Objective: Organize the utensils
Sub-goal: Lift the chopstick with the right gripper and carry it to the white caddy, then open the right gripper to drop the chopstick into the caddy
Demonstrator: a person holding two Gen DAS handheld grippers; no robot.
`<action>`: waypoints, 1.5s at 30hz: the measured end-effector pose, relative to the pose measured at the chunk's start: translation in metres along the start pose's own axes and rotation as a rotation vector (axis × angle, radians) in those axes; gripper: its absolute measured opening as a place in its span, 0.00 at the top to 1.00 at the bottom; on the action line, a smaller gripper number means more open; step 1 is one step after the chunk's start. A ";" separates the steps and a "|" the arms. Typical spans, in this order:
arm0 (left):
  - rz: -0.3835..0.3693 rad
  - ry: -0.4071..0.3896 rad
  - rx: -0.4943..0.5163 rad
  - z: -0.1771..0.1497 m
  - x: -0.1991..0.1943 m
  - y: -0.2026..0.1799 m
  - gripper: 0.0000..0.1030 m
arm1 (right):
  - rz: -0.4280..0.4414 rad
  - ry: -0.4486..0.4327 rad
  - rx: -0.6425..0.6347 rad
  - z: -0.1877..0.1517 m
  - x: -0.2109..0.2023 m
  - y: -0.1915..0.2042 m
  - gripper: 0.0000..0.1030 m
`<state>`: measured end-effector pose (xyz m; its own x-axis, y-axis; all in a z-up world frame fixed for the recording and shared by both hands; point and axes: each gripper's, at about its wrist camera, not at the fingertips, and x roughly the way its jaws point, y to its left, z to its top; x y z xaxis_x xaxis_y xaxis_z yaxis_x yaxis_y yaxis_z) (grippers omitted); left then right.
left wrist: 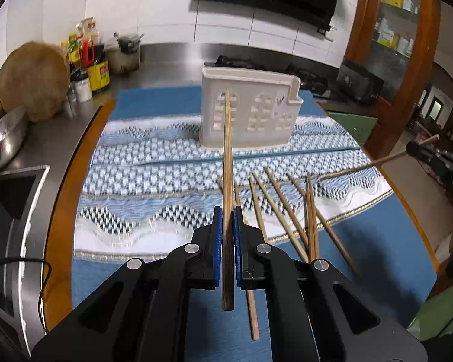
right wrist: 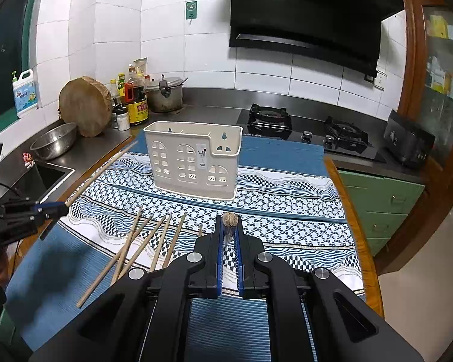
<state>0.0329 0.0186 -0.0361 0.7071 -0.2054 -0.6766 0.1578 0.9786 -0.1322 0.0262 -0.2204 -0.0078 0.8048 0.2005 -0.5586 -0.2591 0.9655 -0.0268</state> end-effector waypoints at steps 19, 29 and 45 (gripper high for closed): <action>-0.055 0.167 0.218 0.123 0.019 0.004 0.94 | 0.005 -0.093 -0.004 0.034 -0.010 -0.008 0.94; -0.059 0.273 0.256 0.178 0.038 0.012 0.94 | 0.026 -0.203 -0.028 0.107 -0.003 -0.018 0.94; -0.111 0.245 0.110 0.237 0.074 0.023 0.93 | 0.120 0.022 -0.013 0.168 0.090 -0.027 0.93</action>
<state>0.2521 0.0229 0.0829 0.4961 -0.2892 -0.8187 0.3088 0.9400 -0.1449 0.1956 -0.2005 0.0818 0.7555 0.3104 -0.5769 -0.3596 0.9326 0.0308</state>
